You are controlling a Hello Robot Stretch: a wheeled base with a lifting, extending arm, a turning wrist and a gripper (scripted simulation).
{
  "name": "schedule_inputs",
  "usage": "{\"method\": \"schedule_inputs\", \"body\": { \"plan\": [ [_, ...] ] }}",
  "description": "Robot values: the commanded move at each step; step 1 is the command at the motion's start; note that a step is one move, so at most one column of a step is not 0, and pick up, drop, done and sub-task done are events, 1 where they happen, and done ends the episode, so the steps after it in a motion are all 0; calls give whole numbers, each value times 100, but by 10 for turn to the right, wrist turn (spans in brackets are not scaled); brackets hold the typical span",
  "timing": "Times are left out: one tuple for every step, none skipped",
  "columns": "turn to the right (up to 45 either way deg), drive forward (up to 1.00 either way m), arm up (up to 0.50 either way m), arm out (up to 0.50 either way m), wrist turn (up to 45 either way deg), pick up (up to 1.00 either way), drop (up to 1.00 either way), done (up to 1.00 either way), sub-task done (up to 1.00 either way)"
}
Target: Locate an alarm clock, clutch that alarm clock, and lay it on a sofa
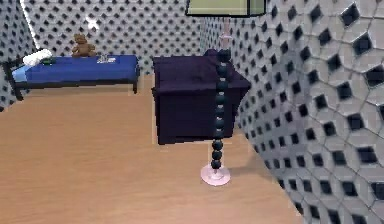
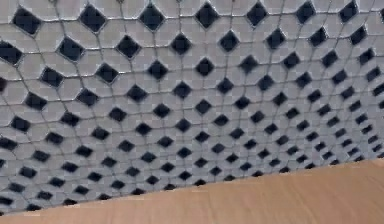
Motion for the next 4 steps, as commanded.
{"method": "schedule_inputs", "body": {
  "plan": [
    [-330, 0, 0, 0, 0, 0, 0, 0, 0],
    [0, 100, 0, 0, 0, 0, 0, 0, 0],
    [0, 100, 0, 0, 0, 0, 0, 0, 0],
    [-30, 0, 0, 0, 0, 0, 0, 0, 0]
  ]
}}
